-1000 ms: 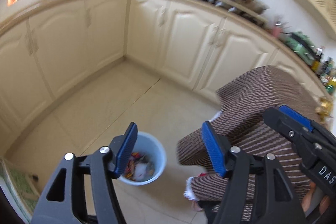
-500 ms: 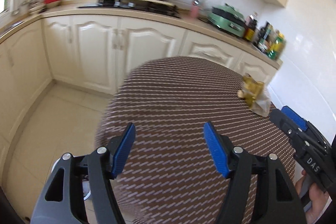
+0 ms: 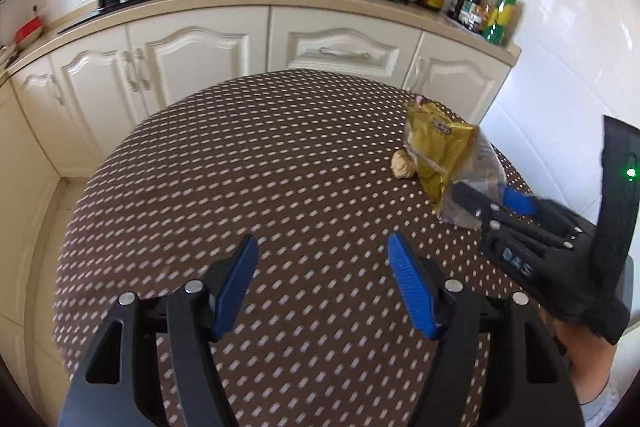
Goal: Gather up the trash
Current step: 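Grasp the brown crumpled lump with the left tool while the right tool grasps the gold snack bag, then carry the brown lump and gold snack bag over the blue bin and open both tools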
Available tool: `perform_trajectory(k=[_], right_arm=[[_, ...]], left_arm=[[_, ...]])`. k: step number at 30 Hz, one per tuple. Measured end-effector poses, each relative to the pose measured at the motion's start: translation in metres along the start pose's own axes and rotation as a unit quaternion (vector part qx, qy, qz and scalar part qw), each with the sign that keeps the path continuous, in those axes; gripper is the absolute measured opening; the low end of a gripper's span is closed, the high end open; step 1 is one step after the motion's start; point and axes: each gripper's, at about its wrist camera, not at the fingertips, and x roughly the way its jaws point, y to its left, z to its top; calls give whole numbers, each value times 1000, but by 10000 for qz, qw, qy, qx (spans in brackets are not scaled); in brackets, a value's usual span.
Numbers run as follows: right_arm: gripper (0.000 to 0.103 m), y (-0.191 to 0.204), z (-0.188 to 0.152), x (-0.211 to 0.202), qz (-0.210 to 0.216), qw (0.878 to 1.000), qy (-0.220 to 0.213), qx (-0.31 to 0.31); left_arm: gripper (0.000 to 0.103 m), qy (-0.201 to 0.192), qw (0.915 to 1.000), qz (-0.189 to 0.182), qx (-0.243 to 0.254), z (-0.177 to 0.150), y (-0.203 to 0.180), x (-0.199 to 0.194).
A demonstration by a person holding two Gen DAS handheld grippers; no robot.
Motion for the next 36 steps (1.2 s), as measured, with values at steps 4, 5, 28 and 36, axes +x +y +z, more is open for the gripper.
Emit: perform_trajectory(k=[4,5,28,36], right_arm=[[8,-10,1,-1,-213,9993,-291,49],[7,-14,2,-3,-270,9989,-377,95],[6,-37,8,-9,-148,9956,-811,446],[7,-7,4,-24,8,9962,-843,234]], left_arm=[[66,155,9998,-93,87,17,-15,27],[66,159,9998,-98,100,21,-19,32],[21,353,9939,302,1003,51,-84,103],[21,-94,9943,405,978,33,-58,41]])
